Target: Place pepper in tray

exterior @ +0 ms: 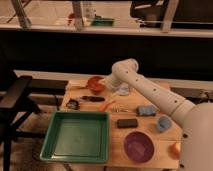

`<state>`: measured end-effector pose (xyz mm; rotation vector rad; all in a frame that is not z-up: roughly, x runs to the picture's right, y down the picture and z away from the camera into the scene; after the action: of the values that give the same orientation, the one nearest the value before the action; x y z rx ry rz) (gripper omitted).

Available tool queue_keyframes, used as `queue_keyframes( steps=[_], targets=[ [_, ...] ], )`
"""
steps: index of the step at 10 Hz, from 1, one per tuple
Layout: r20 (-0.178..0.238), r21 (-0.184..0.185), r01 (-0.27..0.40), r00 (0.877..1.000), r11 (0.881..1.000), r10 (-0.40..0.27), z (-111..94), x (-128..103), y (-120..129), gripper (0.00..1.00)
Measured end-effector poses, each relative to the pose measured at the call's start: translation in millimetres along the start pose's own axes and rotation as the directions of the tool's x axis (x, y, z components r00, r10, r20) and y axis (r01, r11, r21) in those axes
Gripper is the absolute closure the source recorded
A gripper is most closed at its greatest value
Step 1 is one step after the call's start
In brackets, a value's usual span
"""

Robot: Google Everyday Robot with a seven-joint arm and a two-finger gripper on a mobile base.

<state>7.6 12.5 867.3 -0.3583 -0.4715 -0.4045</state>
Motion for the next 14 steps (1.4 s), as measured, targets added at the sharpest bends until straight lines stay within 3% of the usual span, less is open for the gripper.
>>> queue_keyframes(
  steps=[6,9,14],
  targets=[
    [-0.033,-0.098,-0.051,0.998,0.994,0.048,41,27,15,0.2],
    [-0.062,-0.151,-0.119,0.992,0.981,0.11,55,40,23,0.2],
    [-0.098,-0.24,-0.21,0.977,0.948,0.191,77,55,37,0.2]
  ],
)
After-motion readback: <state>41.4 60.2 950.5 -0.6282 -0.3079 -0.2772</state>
